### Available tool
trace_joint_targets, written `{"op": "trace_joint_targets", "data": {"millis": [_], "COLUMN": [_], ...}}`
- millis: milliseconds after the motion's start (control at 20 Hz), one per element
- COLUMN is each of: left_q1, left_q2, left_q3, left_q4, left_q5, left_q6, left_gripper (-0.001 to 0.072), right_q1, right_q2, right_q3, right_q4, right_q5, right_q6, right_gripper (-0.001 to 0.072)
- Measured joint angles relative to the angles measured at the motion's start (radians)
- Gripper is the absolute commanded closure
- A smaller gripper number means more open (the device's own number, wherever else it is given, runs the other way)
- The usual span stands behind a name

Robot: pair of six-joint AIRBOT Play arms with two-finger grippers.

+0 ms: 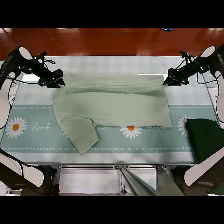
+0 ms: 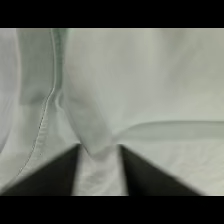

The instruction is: Fold the shirts.

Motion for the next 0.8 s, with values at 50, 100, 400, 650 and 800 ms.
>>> {"op": "trace_joint_targets", "data": {"millis": [50,100,400,650,800], "left_q1": [0.003,0.008,0.126,0.352,0.464], "left_q2": [0.001,0.005,0.201,0.542,0.675], "left_q3": [-0.002,-0.003,-0.200,-0.745,-1.014], "left_q4": [0.006,0.014,0.062,-0.093,-0.235], "left_q5": [-0.025,-0.062,-0.196,-0.047,0.029], "left_q6": [0.000,0.000,0.004,0.069,0.153], "left_gripper": [0.0197,0.0197,0.0197,0.0198,0.0197], "right_q1": [-0.004,-0.014,-0.151,-0.275,-0.335], "right_q2": [0.002,0.009,0.208,0.510,0.657], "right_q3": [0.006,0.013,-0.101,-0.604,-0.872], "right_q4": [-0.007,-0.012,-0.040,0.067,0.139], "right_q5": [0.016,0.034,0.077,-0.110,-0.196], "right_q6": [0.013,0.025,0.053,-0.065,-0.158], "right_gripper": [0.0297,0.0297,0.0298,0.0298,0.0298]}}
